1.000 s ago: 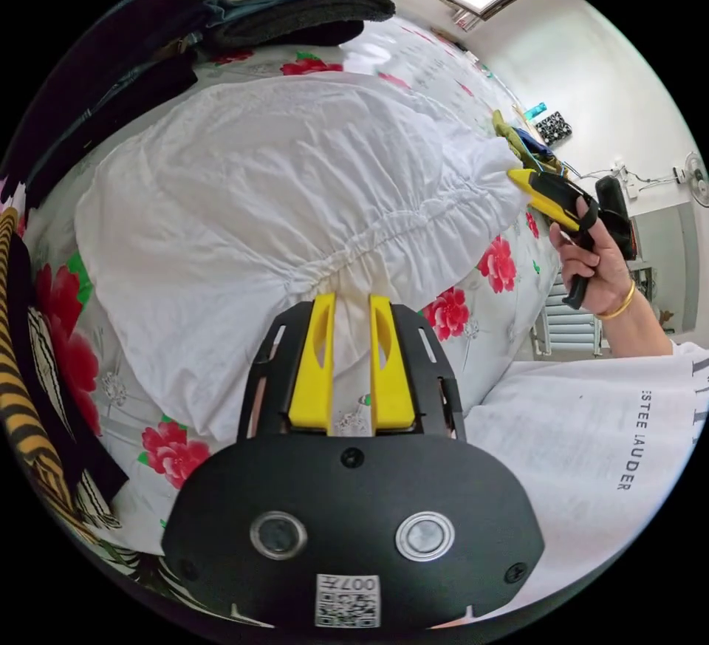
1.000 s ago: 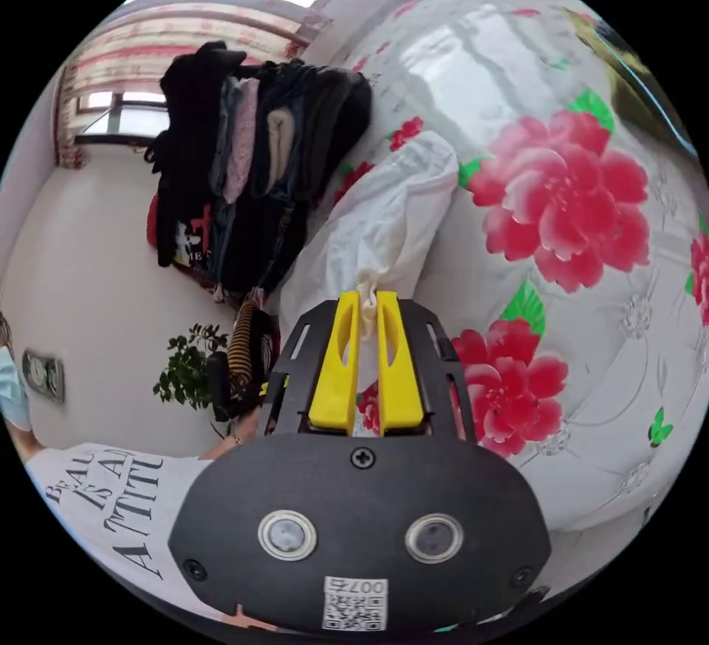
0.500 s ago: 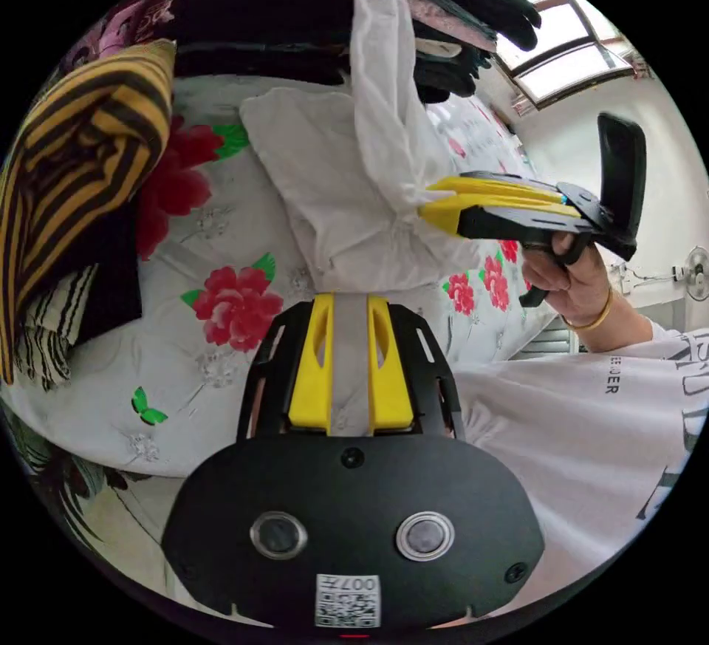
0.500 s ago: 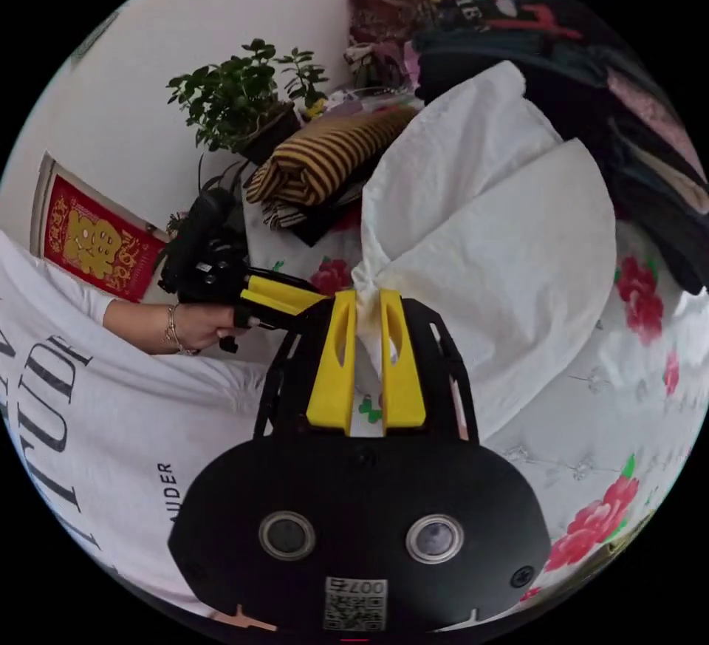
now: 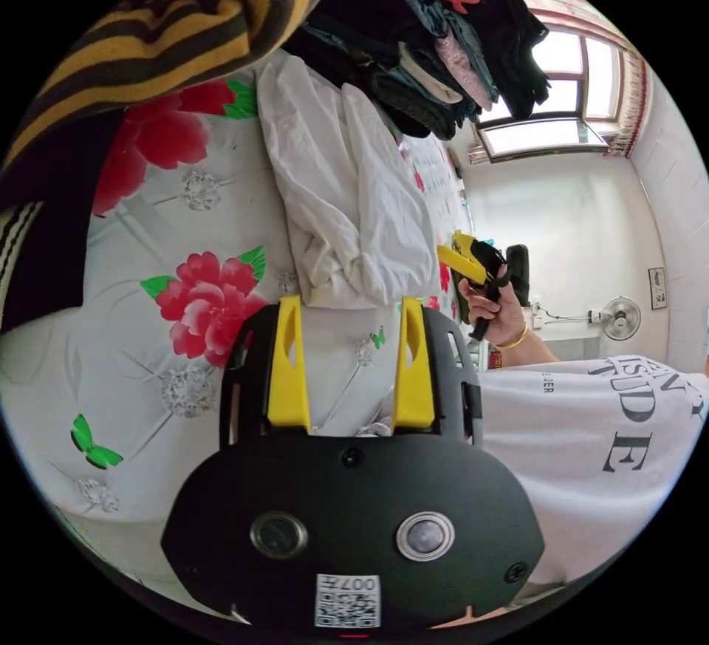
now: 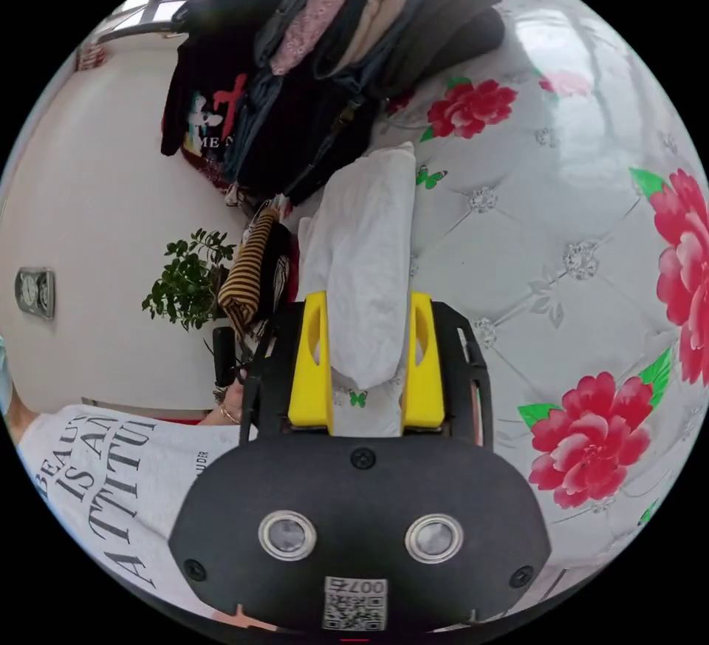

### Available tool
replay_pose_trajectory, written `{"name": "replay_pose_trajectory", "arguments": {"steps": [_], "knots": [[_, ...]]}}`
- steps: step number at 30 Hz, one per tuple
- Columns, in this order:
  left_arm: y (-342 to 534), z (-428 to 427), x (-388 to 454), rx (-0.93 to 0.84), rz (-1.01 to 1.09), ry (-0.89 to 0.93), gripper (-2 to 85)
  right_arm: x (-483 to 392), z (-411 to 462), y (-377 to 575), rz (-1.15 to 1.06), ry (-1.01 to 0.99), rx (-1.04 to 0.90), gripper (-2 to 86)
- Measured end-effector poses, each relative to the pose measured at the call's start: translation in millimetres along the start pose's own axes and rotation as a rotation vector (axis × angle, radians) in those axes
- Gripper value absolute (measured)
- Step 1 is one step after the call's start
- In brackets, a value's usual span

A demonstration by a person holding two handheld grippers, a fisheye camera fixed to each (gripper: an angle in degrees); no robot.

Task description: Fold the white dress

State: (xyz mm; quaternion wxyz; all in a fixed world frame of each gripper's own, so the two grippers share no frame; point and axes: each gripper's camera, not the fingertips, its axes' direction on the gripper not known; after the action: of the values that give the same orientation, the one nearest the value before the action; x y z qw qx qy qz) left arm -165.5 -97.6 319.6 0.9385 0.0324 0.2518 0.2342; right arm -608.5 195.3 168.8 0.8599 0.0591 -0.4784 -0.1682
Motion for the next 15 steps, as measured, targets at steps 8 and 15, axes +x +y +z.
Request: {"name": "replay_pose_trajectory", "arguments": {"steps": [8, 15], "knots": [[-19.5, 3.5, -29.3, -0.016, -0.092, 0.013, 8.8, 38.0, 66.1, -8.0, 0.072, -0.114, -0.224, 9.3], [-30.6, -10.1, 12.4, 0.024, 0.037, 0.052, -0.1, 48.3, 32.3, 11.9, 0.036, -0.216, -0.169, 3.3]]}}
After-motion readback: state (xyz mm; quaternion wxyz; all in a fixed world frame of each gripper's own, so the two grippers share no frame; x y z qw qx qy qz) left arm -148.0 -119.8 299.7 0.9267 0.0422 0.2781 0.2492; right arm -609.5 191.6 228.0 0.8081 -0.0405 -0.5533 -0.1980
